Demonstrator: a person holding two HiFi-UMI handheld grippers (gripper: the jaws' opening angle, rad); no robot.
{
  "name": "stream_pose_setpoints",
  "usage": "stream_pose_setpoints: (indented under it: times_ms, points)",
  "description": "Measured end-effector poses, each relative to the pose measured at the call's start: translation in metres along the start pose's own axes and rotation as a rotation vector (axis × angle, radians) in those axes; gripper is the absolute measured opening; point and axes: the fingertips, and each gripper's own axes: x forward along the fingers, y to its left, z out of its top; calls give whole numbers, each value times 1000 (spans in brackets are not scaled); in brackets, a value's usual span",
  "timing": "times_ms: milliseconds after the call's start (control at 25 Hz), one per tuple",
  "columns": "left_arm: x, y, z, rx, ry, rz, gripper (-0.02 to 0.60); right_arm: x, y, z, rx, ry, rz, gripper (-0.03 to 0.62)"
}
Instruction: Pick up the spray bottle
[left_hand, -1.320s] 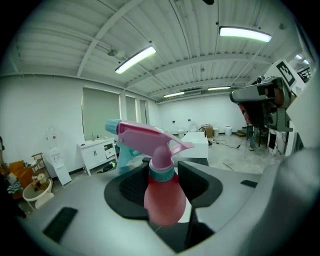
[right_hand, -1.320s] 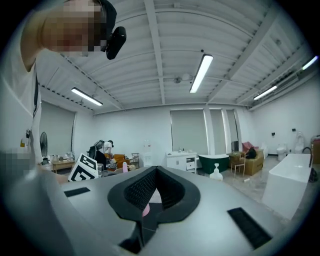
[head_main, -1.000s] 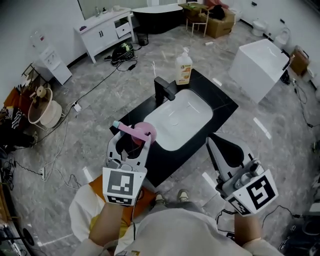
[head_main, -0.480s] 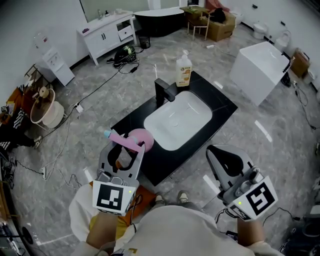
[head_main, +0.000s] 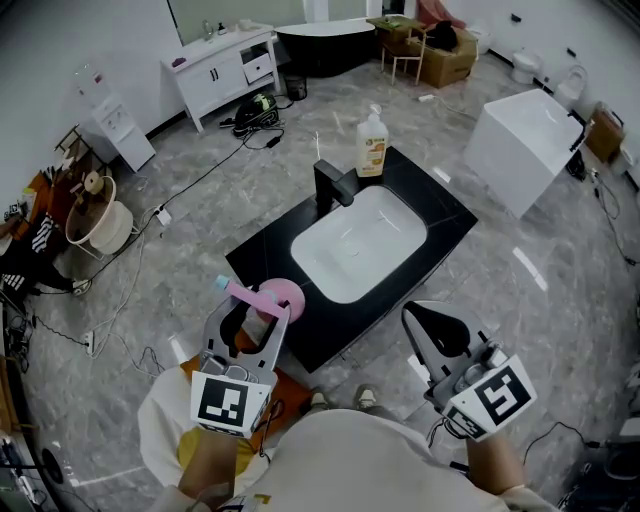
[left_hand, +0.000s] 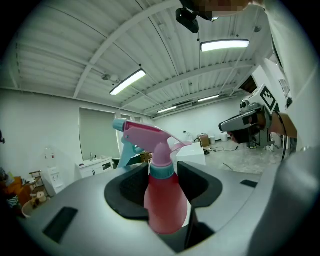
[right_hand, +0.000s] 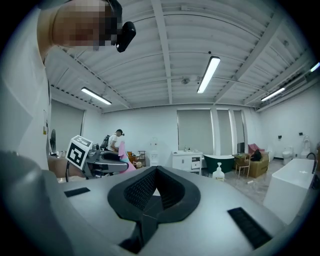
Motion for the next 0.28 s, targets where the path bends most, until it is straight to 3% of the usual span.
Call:
stream_pose_setpoints:
  times_ms: [280]
  points:
    - [-2, 2, 16, -23, -24, 4, 195, 4, 0, 2, -6, 2, -18, 28]
